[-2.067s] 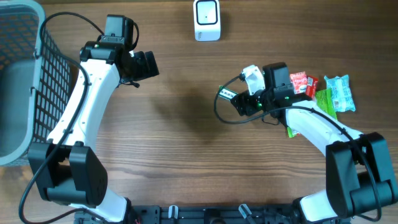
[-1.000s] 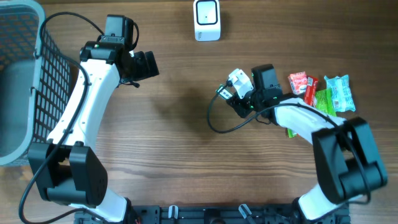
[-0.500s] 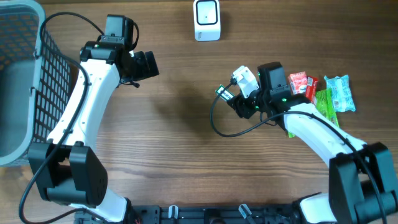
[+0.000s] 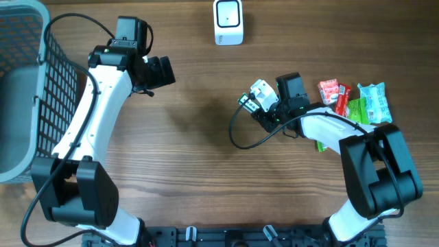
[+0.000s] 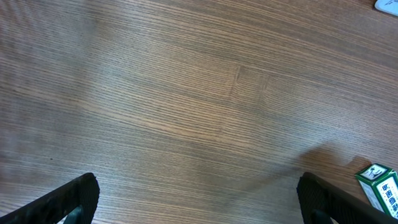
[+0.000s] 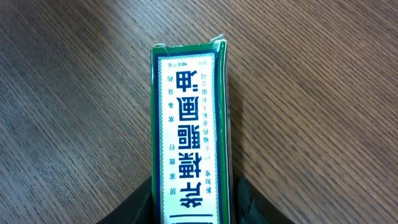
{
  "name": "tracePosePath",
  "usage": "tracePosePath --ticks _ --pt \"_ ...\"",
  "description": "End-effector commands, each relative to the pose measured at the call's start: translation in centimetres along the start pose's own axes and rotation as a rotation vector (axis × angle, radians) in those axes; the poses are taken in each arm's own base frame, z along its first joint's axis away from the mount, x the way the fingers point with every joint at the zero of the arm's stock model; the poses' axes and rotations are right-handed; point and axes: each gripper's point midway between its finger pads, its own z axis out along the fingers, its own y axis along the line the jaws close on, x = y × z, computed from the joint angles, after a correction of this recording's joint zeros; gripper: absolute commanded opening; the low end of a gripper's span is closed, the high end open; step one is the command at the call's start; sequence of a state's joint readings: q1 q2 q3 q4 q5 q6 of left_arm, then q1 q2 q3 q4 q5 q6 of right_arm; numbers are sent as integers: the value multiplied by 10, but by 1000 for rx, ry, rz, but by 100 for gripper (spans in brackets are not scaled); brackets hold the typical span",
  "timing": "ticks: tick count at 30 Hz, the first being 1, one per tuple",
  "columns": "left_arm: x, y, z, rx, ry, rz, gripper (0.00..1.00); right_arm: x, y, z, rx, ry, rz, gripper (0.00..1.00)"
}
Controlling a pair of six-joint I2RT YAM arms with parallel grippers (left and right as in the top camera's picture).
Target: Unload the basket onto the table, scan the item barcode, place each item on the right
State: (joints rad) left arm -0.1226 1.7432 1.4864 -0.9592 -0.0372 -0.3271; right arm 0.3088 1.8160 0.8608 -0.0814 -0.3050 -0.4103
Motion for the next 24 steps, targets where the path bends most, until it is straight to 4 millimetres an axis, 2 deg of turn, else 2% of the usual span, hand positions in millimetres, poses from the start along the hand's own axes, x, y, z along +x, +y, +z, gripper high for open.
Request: tracePosePath --ticks 1,3,6,7,8,10,13,15,16,17,19,22,24 --pt "0 2 3 -11 1 4 100 6 -3 7 12 21 -4 40" --pt "0 2 3 -11 1 4 100 2 -1 6 0 4 -4 37" --pt "0 2 3 -11 1 4 100 -18 10 -5 -61 -69 60 34" --pt "0 2 3 -11 1 4 100 -28 13 -13 -79 -103 90 31" --pt "0 2 3 -11 1 4 100 -46 18 -30 -103 -162 140 24" --pt "0 2 3 -11 1 4 100 -60 21 -45 -110 -206 162 21" --pt "0 2 3 -11 1 4 100 -70 23 -63 -107 -243 153 19" --pt "0 2 3 -11 1 4 100 -85 37 -79 -184 -299 173 19" --pt "0 2 3 -11 1 4 100 -95 44 -88 -233 -337 198 18" --pt "0 2 3 -11 1 4 100 -105 45 -98 -255 -369 275 13" --pt "0 2 3 -11 1 4 100 -121 45 -112 -288 -403 408 9" --pt "0 2 3 -11 1 4 100 -150 56 -135 -404 -441 435 8" --pt "0 2 3 -11 1 4 100 -168 57 -147 -425 -440 453 8"
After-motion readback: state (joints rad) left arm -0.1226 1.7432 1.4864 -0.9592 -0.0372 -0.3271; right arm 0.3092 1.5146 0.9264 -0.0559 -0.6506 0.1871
